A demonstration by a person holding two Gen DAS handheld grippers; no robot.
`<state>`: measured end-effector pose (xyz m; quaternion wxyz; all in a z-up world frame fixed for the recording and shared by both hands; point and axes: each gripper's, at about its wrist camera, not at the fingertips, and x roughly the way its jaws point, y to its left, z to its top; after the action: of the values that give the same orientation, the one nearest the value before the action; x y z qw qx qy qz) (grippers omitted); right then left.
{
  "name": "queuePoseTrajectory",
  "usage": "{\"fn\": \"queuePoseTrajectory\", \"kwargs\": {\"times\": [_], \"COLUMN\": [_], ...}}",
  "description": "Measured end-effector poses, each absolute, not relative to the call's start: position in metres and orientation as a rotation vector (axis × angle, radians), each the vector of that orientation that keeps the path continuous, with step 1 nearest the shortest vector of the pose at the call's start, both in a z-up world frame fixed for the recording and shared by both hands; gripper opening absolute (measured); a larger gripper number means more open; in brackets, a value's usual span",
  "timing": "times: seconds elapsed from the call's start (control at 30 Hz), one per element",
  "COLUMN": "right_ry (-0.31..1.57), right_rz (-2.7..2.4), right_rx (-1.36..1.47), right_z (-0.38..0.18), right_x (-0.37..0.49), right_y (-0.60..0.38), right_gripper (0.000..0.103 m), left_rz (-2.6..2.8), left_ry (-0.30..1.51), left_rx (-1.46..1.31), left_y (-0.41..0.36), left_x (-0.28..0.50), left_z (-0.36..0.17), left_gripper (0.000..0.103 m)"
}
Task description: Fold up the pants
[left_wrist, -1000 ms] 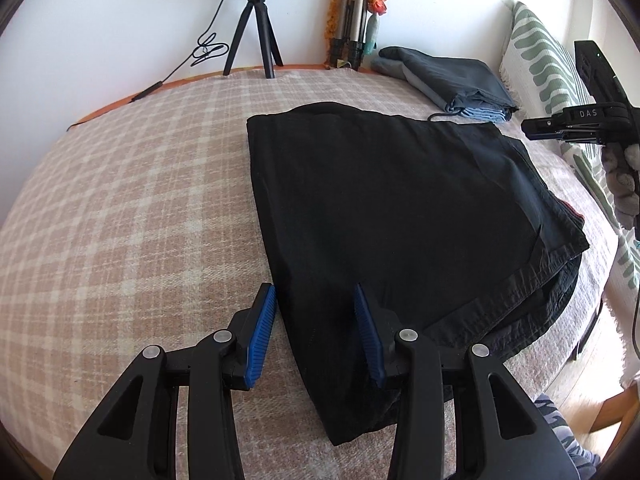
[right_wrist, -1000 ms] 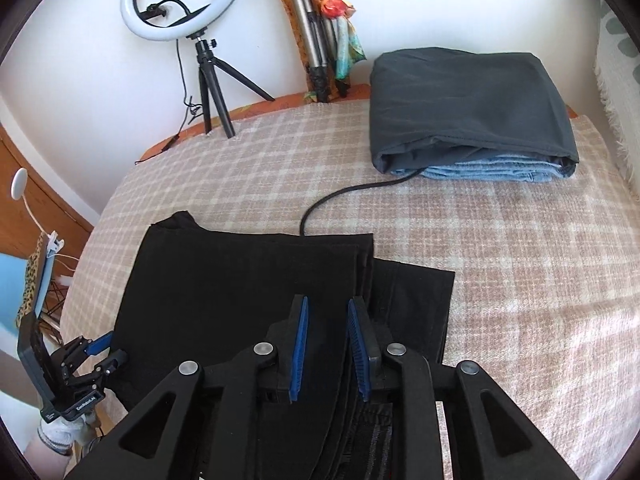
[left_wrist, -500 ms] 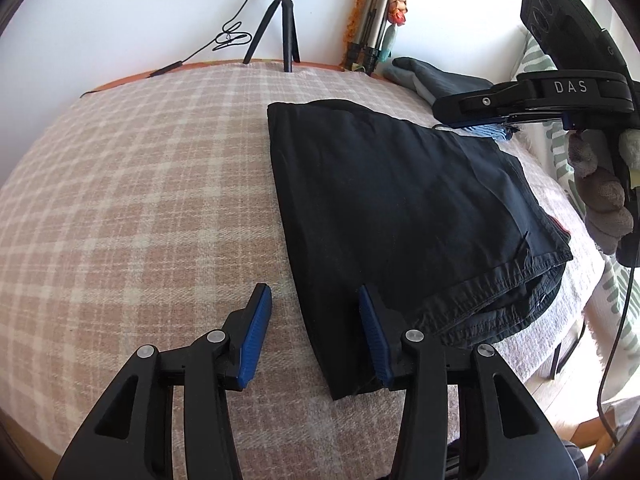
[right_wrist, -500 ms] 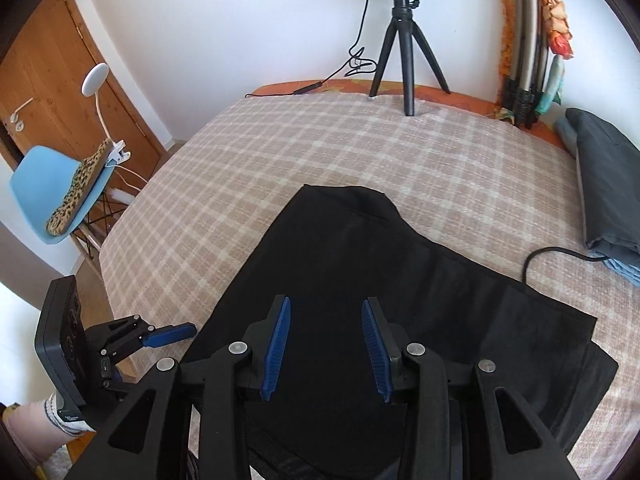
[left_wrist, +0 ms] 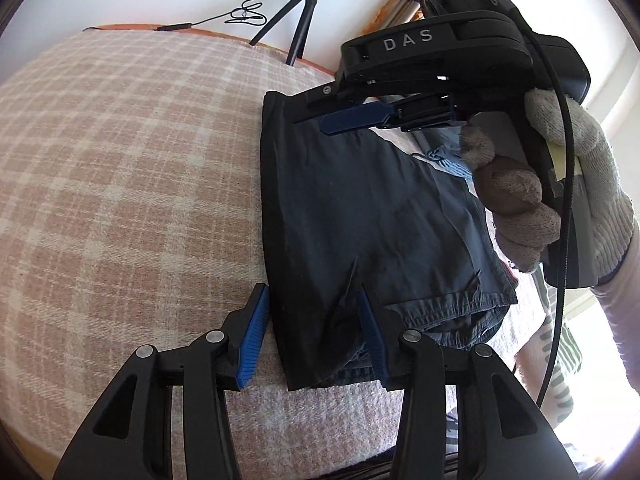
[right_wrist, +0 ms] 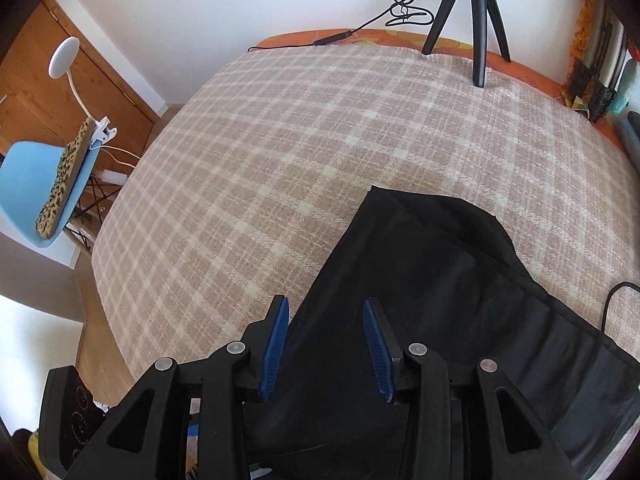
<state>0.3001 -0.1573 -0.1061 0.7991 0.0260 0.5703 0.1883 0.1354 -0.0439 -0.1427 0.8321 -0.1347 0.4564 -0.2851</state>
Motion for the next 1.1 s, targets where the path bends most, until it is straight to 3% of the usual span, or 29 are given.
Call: {"fn": "queuePoseTrajectory", "kwargs": {"times": [0.63,0.77,0.83,1.0,1.07,1.1], "right_ry": [1.354,1.327,1.316,1.281,1.264,1.256], "right_rz": [0.222,0.227,0.242,0.269,0.278,0.282], "right_rx": [-0.218,-0.211,-0.182,-0.107,-0.072,-0.049], "right_z": [-0.140,-0.140,-0.139,-0.136,-0.132,-0.128], "right_x": [0.339,0.336,0.334,0.325,0.322,0.322], "right_y": [-0.105,-0.112,-0.118,-0.136,-0.140,-0.145], "right_gripper": [0.041,0.026,0.017,0.005,0.003,0.002], "left_rz": [-0.661,-0.641,-0.621,-0.606,-0.627,-0.636], "left_ry": [0.920,0.932,0.950,0.984,0.987,0.997], "left_rx": [-0.276,-0.254,-0.249,-0.293,-0.310,-0.321], "left_y": [-0.056,-0.063,-0.062,-0.061,-0.062,-0.063], "left_x": [0.131,0.130,0.134,0.139,0.140,0.140], "left_z": [-0.131,-0.132,-0.135,-0.143,-0.144,-0.146], "left_gripper": [0.039,0.039,0.044,0.045,0.038,0.023]}}
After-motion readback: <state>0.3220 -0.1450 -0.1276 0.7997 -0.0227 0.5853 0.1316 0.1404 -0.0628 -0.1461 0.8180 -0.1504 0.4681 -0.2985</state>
